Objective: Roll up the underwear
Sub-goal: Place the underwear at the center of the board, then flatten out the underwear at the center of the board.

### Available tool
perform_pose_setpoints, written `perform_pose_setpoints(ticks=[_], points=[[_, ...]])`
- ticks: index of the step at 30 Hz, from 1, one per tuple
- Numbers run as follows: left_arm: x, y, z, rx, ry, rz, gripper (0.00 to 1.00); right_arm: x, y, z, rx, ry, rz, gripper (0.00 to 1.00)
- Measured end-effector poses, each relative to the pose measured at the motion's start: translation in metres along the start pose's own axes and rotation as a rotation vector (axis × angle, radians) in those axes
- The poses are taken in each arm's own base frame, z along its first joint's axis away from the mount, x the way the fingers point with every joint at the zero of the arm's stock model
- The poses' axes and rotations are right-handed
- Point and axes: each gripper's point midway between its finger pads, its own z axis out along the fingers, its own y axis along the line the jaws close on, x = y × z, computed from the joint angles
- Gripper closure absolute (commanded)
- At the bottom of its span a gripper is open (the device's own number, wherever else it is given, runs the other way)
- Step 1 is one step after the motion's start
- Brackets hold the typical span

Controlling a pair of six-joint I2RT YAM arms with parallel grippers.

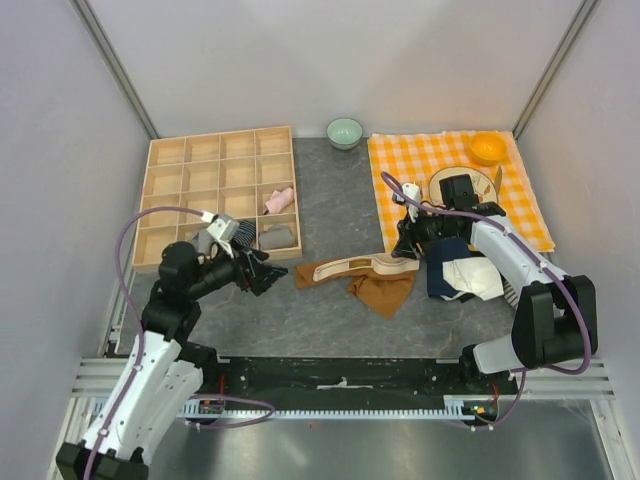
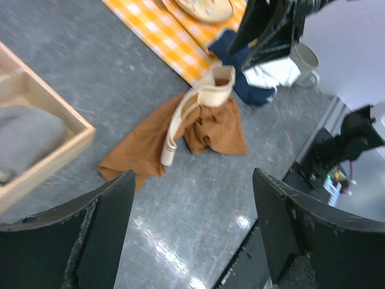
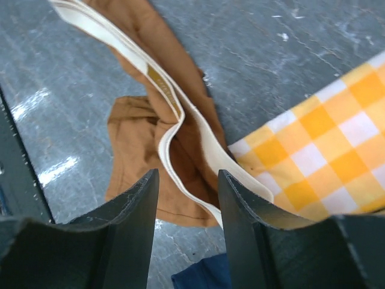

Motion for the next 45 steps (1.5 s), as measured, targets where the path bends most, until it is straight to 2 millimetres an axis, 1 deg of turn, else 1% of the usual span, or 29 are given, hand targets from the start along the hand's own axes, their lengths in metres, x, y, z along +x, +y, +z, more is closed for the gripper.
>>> perform_pose_setpoints(ticks=[2,5,8,10,13,16,18,20,23,26,28,29,30,34,38,42,45], points=[[0.014,-0.005,0.009,0.027,0.075,-0.024,0.21,0.002,0.009,0.000,-0.045,-0.003,-0.014,0.47],[0.033,-0.017,0.028,0.066,0.222,-0.036,0.22,0.004,0.015,-0.001,-0.075,0.002,-0.020,0.47],[0.050,-0.026,0.053,0.068,0.375,-0.020,0.23,0.006,0.016,-0.001,-0.081,0.008,-0.025,0.47],[0.065,-0.026,0.067,0.048,0.459,0.002,0.23,0.007,0.016,-0.001,-0.080,0.014,-0.024,0.47],[0.091,-0.020,0.082,-0.012,0.574,0.040,0.28,0.011,0.016,-0.001,-0.079,0.027,-0.018,0.47],[0.118,-0.003,0.089,-0.099,0.688,0.072,0.32,0.013,0.015,0.000,-0.078,0.037,-0.012,0.47],[0.132,0.009,0.092,-0.155,0.749,0.090,0.34,0.015,0.015,0.000,-0.080,0.044,-0.009,0.47],[0.140,0.016,0.095,-0.191,0.789,0.108,0.36,0.018,0.015,0.002,-0.085,0.053,-0.003,0.46],[0.142,0.024,0.099,-0.227,0.817,0.134,0.40,0.023,0.015,0.003,-0.092,0.069,0.009,0.46],[0.137,0.026,0.106,-0.245,0.815,0.156,0.46,0.026,0.014,0.005,-0.093,0.081,0.011,0.46],[0.133,0.026,0.110,-0.245,0.808,0.162,0.56,0.028,0.013,0.005,-0.090,0.089,0.009,0.46],[0.130,0.025,0.113,-0.242,0.804,0.166,0.81,0.029,0.012,0.006,-0.087,0.093,0.009,0.46],[0.128,0.025,0.116,-0.240,0.800,0.171,0.98,0.030,0.011,0.005,-0.084,0.098,0.008,0.46],[0.124,0.025,0.119,-0.229,0.798,0.190,0.98,0.034,0.006,0.004,-0.054,0.122,0.002,0.45],[0.120,0.023,0.115,-0.228,0.794,0.195,0.98,0.042,-0.008,-0.002,0.011,0.155,0.012,0.45],[0.102,0.015,0.108,-0.213,0.743,0.208,0.98,0.051,-0.027,-0.011,0.094,0.188,0.032,0.44],[0.091,0.009,0.103,-0.201,0.706,0.218,0.98,0.056,-0.031,-0.011,0.099,0.202,0.045,0.44]])
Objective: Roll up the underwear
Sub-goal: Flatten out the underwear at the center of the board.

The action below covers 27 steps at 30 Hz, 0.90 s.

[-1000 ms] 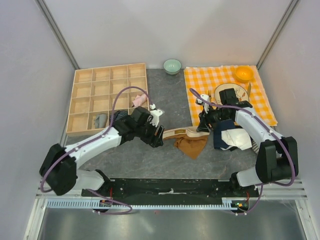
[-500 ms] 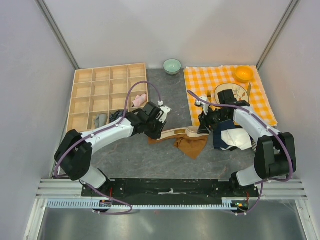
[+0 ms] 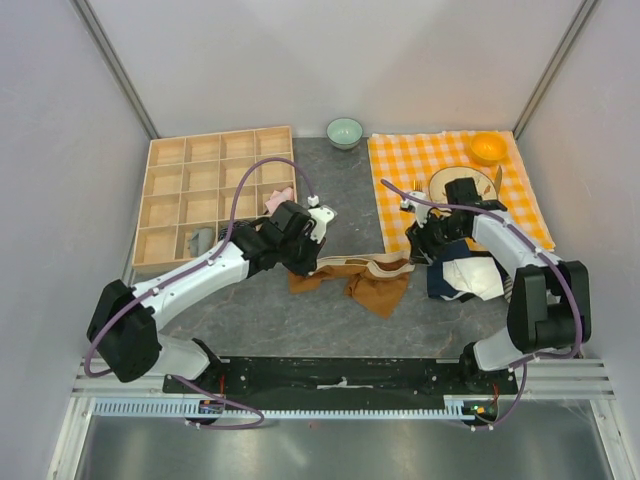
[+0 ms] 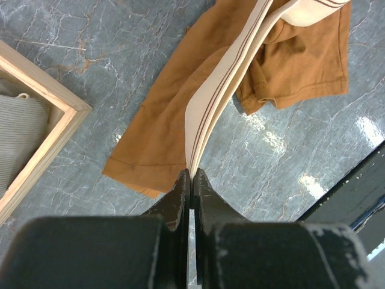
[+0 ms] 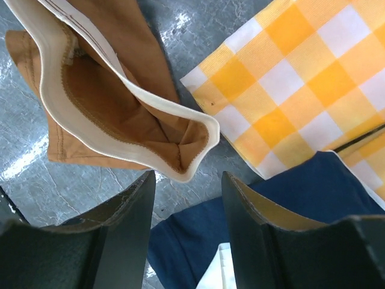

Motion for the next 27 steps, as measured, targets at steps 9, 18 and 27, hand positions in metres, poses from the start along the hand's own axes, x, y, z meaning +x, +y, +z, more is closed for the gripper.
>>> perform_pose_setpoints(ticks=[9,18,27], points=[[0.011,0.001,0.004,0.005,0.034,0.005,0.98,0.023,0.005,0.026,-0.097,0.077,0.058,0.51],[0.011,0.003,0.004,0.008,0.033,-0.001,0.98,0.013,0.023,0.035,-0.189,0.080,0.006,1.00],[-0.001,-0.003,-0.050,0.032,-0.067,-0.016,0.98,-0.032,0.052,-0.028,-0.185,-0.038,-0.185,1.00]])
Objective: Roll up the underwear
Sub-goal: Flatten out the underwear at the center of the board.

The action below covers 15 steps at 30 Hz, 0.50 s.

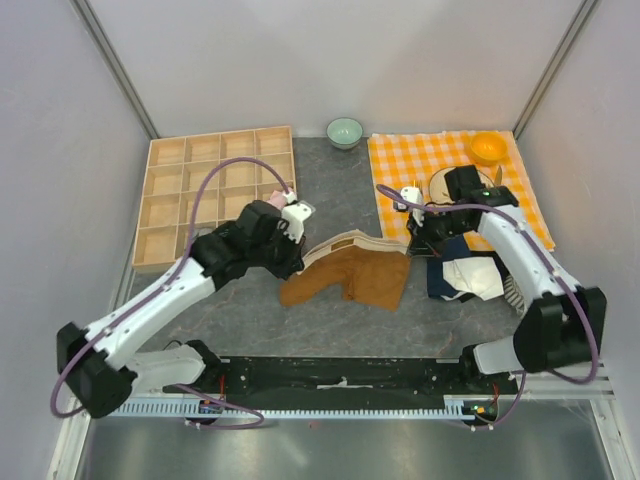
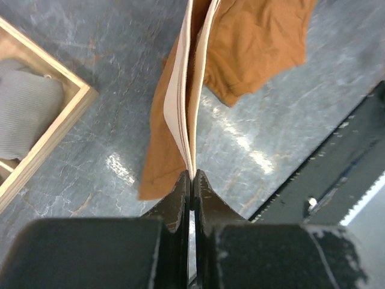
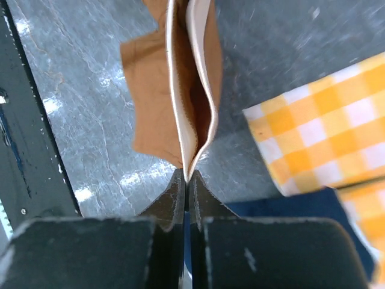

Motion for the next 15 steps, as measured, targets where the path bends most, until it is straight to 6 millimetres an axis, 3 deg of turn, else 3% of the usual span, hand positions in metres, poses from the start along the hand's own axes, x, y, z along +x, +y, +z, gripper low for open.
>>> perform_pose_setpoints(ticks=[3,6,10,15], points=[[-0.018,-0.015,-0.044,0.043,-0.110,0.000,0.98,-0.030,0.016,-0.038,0.061,-0.051,-0.142,1.00],[-0.032,-0.030,-0.083,0.092,-0.207,-0.005,0.98,-0.049,0.046,-0.072,0.122,-0.096,-0.287,1.00],[-0.037,-0.048,-0.124,0.162,-0.287,-0.017,0.98,-0.056,0.093,-0.097,0.119,-0.135,-0.415,1.00],[-0.037,-0.066,-0.164,0.236,-0.336,-0.027,0.98,-0.067,0.127,-0.116,0.107,-0.199,-0.484,1.00]])
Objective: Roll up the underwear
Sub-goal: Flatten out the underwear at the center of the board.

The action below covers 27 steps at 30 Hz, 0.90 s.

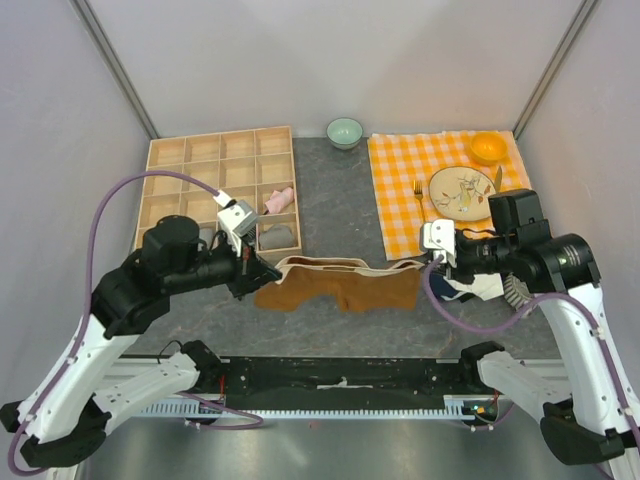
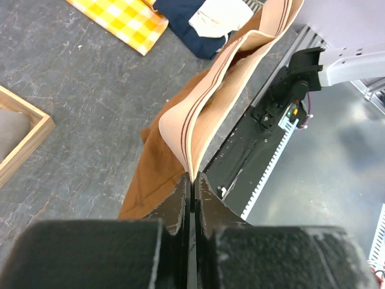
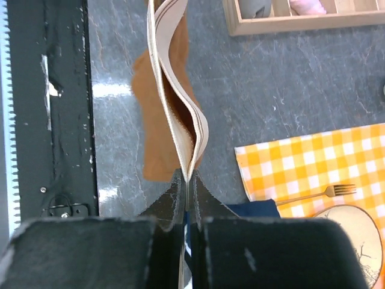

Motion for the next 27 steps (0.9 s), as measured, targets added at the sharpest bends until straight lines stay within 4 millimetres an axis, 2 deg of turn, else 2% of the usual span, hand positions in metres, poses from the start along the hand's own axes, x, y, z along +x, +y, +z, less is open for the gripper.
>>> perform_pose_setpoints(ticks=[3,5,7,8,9,12,13,14,15,17,20,21,23,27], points=[[-0.004,-0.006,-0.011,0.008,-0.019,0.001,0.98,-0.010,0.007,-0.006,0.019,-0.036,0.024,1.00],[-0.003,-0.004,-0.011,-0.002,-0.018,0.000,0.98,-0.009,0.001,-0.002,0.066,-0.057,0.060,1.00],[0.001,0.005,-0.002,-0.032,0.008,-0.010,0.98,0.004,-0.006,0.008,0.100,-0.042,0.129,0.99],[0.006,0.012,0.007,-0.057,0.032,-0.018,0.98,0.023,-0.015,0.023,0.121,-0.013,0.199,0.99],[0.012,0.022,0.018,-0.084,0.069,-0.029,0.98,0.029,-0.017,0.028,0.121,0.000,0.221,0.94],[0.034,0.063,0.066,-0.171,0.214,-0.086,0.98,0.083,-0.042,0.067,0.143,0.132,0.397,0.86],[0.043,0.085,0.088,-0.205,0.275,-0.122,0.97,0.103,-0.050,0.081,0.145,0.186,0.454,0.86],[0.051,0.108,0.109,-0.239,0.323,-0.158,0.94,0.120,-0.058,0.092,0.149,0.235,0.497,0.84],[0.065,0.131,0.130,-0.269,0.384,-0.197,0.87,0.137,-0.066,0.103,0.157,0.283,0.536,0.77],[0.092,0.168,0.163,-0.317,0.502,-0.268,0.82,0.164,-0.076,0.118,0.177,0.356,0.595,0.70],[0.107,0.210,0.203,-0.367,0.582,-0.305,0.70,0.190,-0.088,0.127,0.220,0.420,0.640,0.56],[0.105,0.218,0.213,-0.378,0.586,-0.303,0.65,0.194,-0.093,0.127,0.241,0.429,0.643,0.51],[0.092,0.228,0.225,-0.394,0.564,-0.282,0.62,0.194,-0.101,0.123,0.279,0.427,0.637,0.46],[0.045,0.234,0.231,-0.415,0.455,-0.219,0.55,0.180,-0.112,0.112,0.313,0.382,0.547,0.41]])
